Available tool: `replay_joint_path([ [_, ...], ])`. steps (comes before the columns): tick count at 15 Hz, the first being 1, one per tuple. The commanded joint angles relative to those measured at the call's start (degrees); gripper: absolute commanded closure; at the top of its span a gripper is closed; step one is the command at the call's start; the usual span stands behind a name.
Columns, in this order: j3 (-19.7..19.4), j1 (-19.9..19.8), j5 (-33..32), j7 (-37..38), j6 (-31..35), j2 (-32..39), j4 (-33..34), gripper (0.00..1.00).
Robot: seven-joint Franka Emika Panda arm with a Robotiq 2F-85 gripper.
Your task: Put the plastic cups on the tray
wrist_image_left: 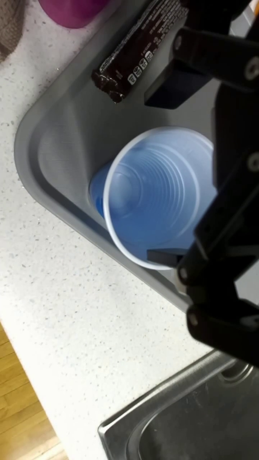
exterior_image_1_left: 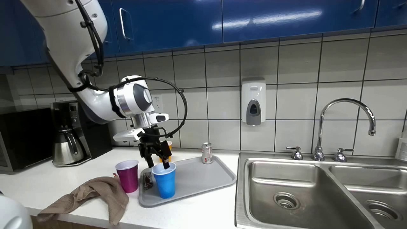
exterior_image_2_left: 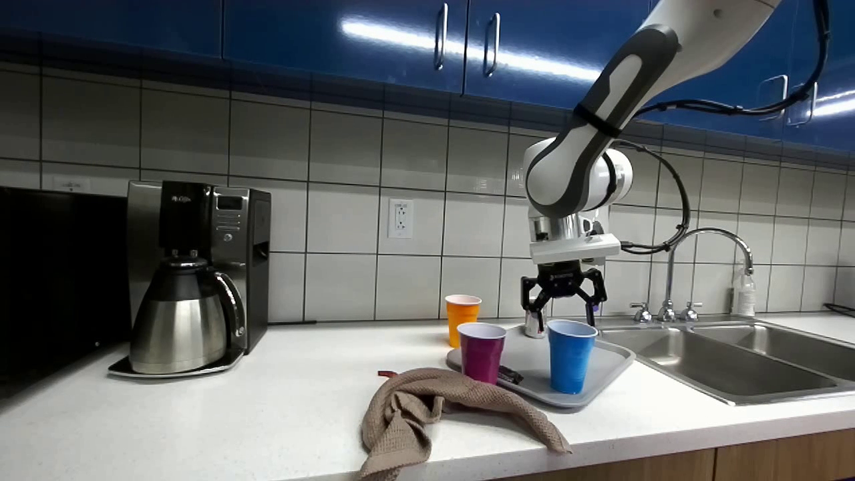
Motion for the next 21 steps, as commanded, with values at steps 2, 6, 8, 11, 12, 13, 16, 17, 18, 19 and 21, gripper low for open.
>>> replay_joint_path([
  [2,-0.1,0.1,0.1,-0.1,-0.1,0.0,0.1,0.0],
  [6,-0.1,0.1,0.1,-0.1,-0.1,0.0,0.1,0.0],
  [8,-0.1,0.1,0.1,-0.1,-0.1,0.0,0.1,0.0],
  [11,-0.1,0.1,0.1,-0.1,-0.1,0.0,0.1,0.0],
  [12,0.0,0.1,0.2,-0.6,-0.1,-0.4,0.2,0.0],
  [13,0.1,0.1,0.5,-1.1,-0.5,-1.0,0.2,0.0],
  [16,0.1,0.1,0.4,-1.0,-1.1,-3.1,-0.2,0.0],
  [17,0.2,0.1,0.4,-0.8,-1.1,-3.8,-0.4,0.0],
  [18,0.3,0.1,0.7,-1.0,-1.2,-4.2,-0.5,0.0],
  [19,0.5,0.1,0.8,-1.0,-1.1,-4.6,-0.5,0.0],
  [21,1.0,0.3,1.0,-0.7,-0.8,-5.1,-0.6,0.0],
])
